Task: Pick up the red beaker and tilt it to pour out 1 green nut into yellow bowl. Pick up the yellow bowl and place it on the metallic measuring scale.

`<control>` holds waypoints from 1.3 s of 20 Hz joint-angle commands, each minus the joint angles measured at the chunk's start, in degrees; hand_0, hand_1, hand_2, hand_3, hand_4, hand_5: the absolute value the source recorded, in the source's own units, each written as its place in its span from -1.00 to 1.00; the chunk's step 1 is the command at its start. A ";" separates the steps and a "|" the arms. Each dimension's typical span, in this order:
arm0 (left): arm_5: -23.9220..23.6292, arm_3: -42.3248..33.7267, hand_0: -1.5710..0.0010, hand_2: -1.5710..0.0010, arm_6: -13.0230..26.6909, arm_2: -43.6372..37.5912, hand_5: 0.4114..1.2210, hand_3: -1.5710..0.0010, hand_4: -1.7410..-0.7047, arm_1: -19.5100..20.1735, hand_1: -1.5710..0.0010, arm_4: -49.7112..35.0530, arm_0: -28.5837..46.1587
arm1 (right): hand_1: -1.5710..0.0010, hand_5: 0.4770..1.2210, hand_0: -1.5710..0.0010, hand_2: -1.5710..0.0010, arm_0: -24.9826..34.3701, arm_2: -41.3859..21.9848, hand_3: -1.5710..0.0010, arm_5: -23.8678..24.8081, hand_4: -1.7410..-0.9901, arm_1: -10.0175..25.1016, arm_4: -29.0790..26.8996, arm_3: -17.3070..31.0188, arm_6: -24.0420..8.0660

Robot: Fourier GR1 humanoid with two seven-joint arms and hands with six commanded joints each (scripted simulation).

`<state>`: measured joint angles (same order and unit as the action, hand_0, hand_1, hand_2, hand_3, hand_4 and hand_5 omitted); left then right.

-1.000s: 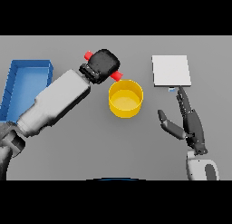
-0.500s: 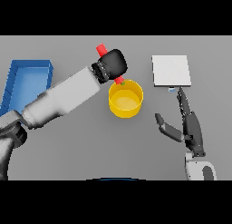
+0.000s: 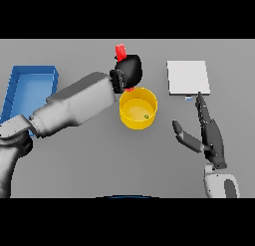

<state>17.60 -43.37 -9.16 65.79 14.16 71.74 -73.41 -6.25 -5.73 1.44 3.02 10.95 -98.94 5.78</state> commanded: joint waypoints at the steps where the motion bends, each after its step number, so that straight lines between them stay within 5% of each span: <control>1: -0.27 0.03 -1.00 -1.00 0.15 0.61 1.00 -1.00 -0.98 -0.35 -1.00 0.80 -0.44 | 1.00 -0.73 1.00 1.00 -0.41 0.02 1.00 0.08 0.62 0.07 0.13 -0.06 0.48; 10: -1.76 6.79 -1.00 -1.00 -5.05 -2.55 1.00 -1.00 -0.97 2.10 -1.00 2.77 -16.96 | 1.00 -0.79 1.00 1.00 -0.85 -0.19 1.00 0.37 0.63 0.05 0.69 -0.19 1.50; 13: -3.79 12.97 -1.00 -1.00 -2.84 -9.39 1.00 -1.00 -0.96 4.75 -1.00 -0.58 -21.14 | 1.00 -0.79 1.00 1.00 -0.09 -0.19 1.00 -0.35 0.66 0.12 -0.22 -0.35 0.89; 17: 0.55 22.29 -1.00 -1.00 3.19 -26.21 1.00 -0.93 -0.98 9.21 -1.00 -13.46 -24.41 | 1.00 -0.73 1.00 1.00 0.96 -0.51 1.00 -1.41 0.70 0.43 -0.61 0.84 1.90; 24: -4.49 29.74 -1.00 -1.00 9.38 -50.26 1.00 -0.97 -1.00 19.95 -1.00 -36.93 -13.99 | 1.00 -0.65 1.00 1.00 2.35 -0.71 1.00 -1.17 0.64 1.19 0.36 1.77 0.66; 26: -8.24 29.67 -1.00 -1.00 14.74 -52.57 1.00 -0.98 -1.00 20.86 -1.00 -40.18 -8.44 | 1.00 -0.61 1.00 1.00 2.14 -1.06 1.00 -1.30 0.62 1.09 0.62 2.38 2.36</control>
<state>9.51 -13.62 5.74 13.29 35.05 31.56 -81.72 -4.11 -6.80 0.14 4.11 11.57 -96.58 8.16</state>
